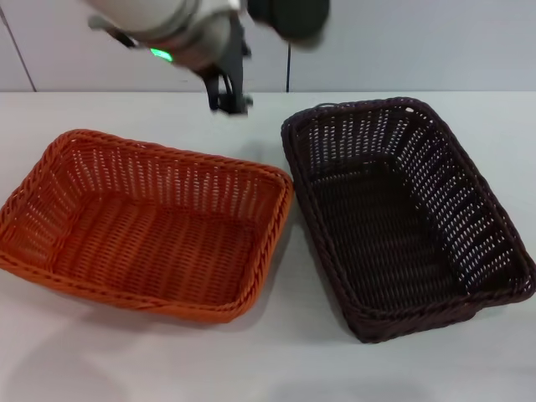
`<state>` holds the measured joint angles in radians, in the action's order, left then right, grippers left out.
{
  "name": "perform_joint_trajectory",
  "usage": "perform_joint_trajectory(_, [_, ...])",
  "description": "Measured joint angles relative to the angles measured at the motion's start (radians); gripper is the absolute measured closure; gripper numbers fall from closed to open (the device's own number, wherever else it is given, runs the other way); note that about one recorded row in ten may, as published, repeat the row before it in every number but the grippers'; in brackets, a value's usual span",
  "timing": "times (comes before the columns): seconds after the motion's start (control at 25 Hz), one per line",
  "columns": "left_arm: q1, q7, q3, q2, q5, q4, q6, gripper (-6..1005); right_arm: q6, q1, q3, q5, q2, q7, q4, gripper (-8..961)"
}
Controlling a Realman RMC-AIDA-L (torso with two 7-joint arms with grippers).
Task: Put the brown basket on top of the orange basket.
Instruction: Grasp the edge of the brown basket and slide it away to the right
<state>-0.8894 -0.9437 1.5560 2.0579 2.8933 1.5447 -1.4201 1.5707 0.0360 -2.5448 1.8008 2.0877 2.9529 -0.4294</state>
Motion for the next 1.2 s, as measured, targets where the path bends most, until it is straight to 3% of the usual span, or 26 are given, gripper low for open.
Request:
perform_joint_trajectory(0.04, [0.017,0.007,0.018,0.000,0.000,0.042,0.013,413,0.000,-0.001,0.000,0.000,0.000,0.000,0.000,273])
perform_joint_trajectory(0.08, [0.081,0.028,0.060,0.002,0.000,0.156,0.070,413,0.000,-0.002,0.000,0.000,0.000,0.000,0.000,273])
perform_joint_trajectory(0.12, [0.081,0.028,0.060,0.002,0.000,0.156,0.070,413,0.000,-0.002,0.000,0.000,0.000,0.000,0.000,273])
perform_joint_trajectory(0.16, [0.146,0.053,0.089,0.002,-0.001,0.256,0.142,413,0.002,-0.001,0.000,0.000,0.000,0.000,0.000,273])
perform_joint_trajectory(0.24, [0.179,0.073,0.106,0.002,-0.001,0.305,0.176,413,0.005,-0.001,0.000,0.000,0.000,0.000,0.001,273])
perform_joint_trajectory(0.28, [0.242,0.111,0.142,0.003,-0.002,0.402,0.228,412,0.009,0.001,0.000,0.000,0.000,0.000,0.001,273])
perform_joint_trajectory(0.4, [0.300,0.147,0.165,0.004,-0.003,0.460,0.296,412,0.010,0.004,0.000,0.000,-0.001,0.000,0.004,273])
perform_joint_trajectory(0.48, [0.381,0.165,0.177,0.004,-0.004,0.474,0.414,412,0.009,0.010,0.000,0.000,-0.001,0.000,0.008,274])
perform_joint_trajectory(0.76, [0.441,0.168,0.193,0.004,-0.005,0.462,0.516,404,0.003,0.017,-0.003,0.000,-0.005,0.000,0.007,274])
perform_joint_trajectory(0.88, [0.486,0.174,0.190,0.006,-0.005,0.445,0.643,399,-0.006,0.025,-0.003,0.001,-0.005,0.001,0.010,274])
perform_joint_trajectory(1.0, [0.498,0.180,0.190,0.006,-0.005,0.440,0.678,395,-0.009,0.026,-0.003,0.000,-0.005,0.001,0.012,274])
perform_joint_trajectory(1.08, [0.537,0.229,0.192,0.007,-0.005,0.425,0.791,393,-0.016,0.027,-0.003,-0.004,-0.005,0.002,0.013,274])
perform_joint_trajectory(1.2, [0.537,0.229,0.192,0.007,-0.005,0.425,0.791,388,-0.026,0.028,-0.001,-0.005,-0.005,0.002,0.013,274])
